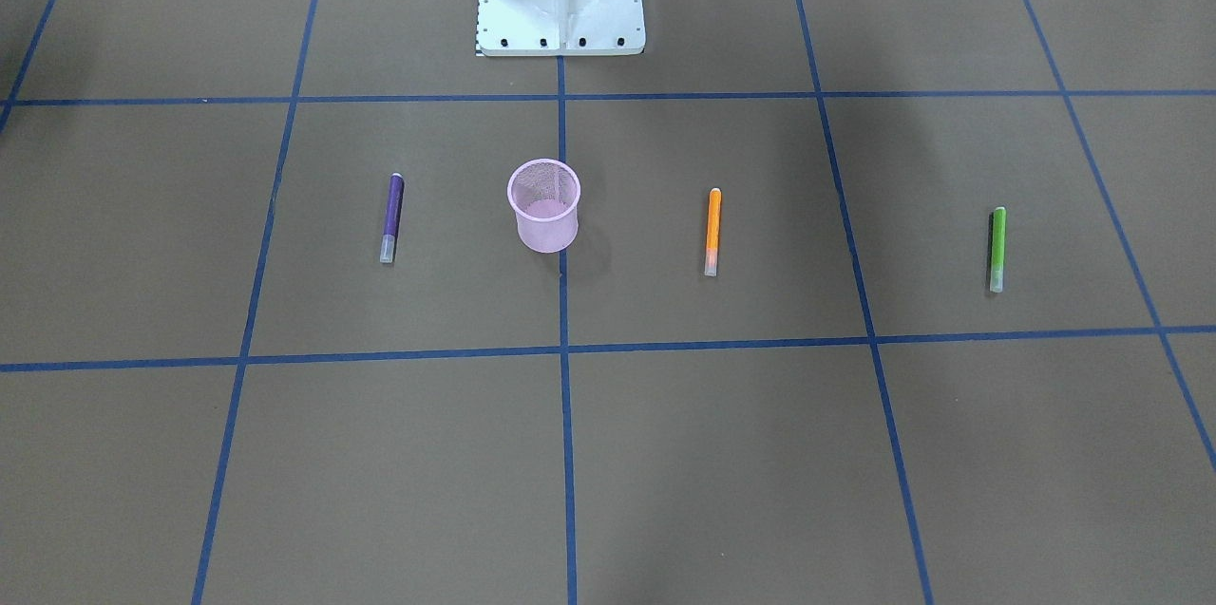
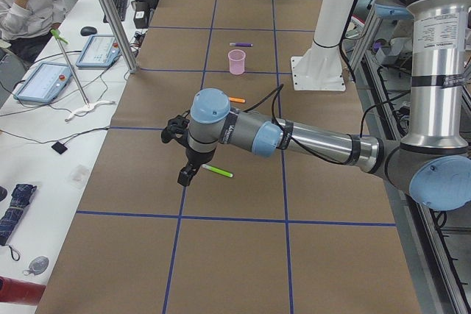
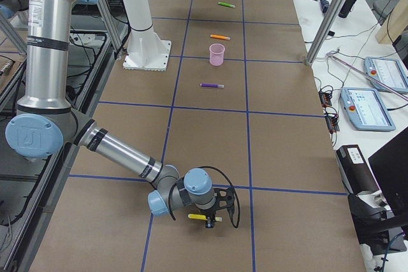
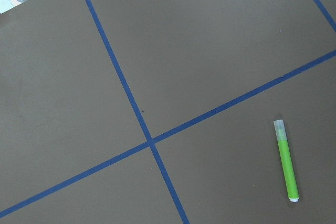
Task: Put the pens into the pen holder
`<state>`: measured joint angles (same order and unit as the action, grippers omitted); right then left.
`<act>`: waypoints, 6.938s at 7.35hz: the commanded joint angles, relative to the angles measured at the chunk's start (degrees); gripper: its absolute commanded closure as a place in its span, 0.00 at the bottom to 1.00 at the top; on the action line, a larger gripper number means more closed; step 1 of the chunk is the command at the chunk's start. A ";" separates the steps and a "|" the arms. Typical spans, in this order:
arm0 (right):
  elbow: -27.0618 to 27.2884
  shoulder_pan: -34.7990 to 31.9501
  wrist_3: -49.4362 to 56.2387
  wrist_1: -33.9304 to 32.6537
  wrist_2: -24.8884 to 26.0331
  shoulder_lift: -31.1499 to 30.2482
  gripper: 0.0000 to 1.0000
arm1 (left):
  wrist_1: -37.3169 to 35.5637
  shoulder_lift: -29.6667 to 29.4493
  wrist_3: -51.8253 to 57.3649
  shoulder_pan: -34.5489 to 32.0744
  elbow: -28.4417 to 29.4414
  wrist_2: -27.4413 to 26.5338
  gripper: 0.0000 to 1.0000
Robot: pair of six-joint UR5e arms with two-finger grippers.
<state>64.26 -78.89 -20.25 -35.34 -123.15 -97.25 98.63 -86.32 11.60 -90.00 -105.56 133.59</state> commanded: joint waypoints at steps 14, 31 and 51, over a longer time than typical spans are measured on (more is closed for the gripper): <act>30.37 6.60 -2.42 1.75 -2.80 6.26 1.00 | 9.09 -0.52 -0.52 1.31 -0.62 0.09 0.00; 25.13 69.31 -23.08 17.06 79.81 35.19 0.68 | 15.62 -1.58 -6.24 8.26 0.70 3.16 0.00; 45.86 13.59 -10.16 -53.17 -1.84 27.47 0.00 | 27.23 -9.75 -38.85 33.04 20.92 -12.48 0.51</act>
<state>110.09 -65.25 -30.49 -88.56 -124.94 -69.75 125.84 -96.38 -27.27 -57.34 -84.59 121.12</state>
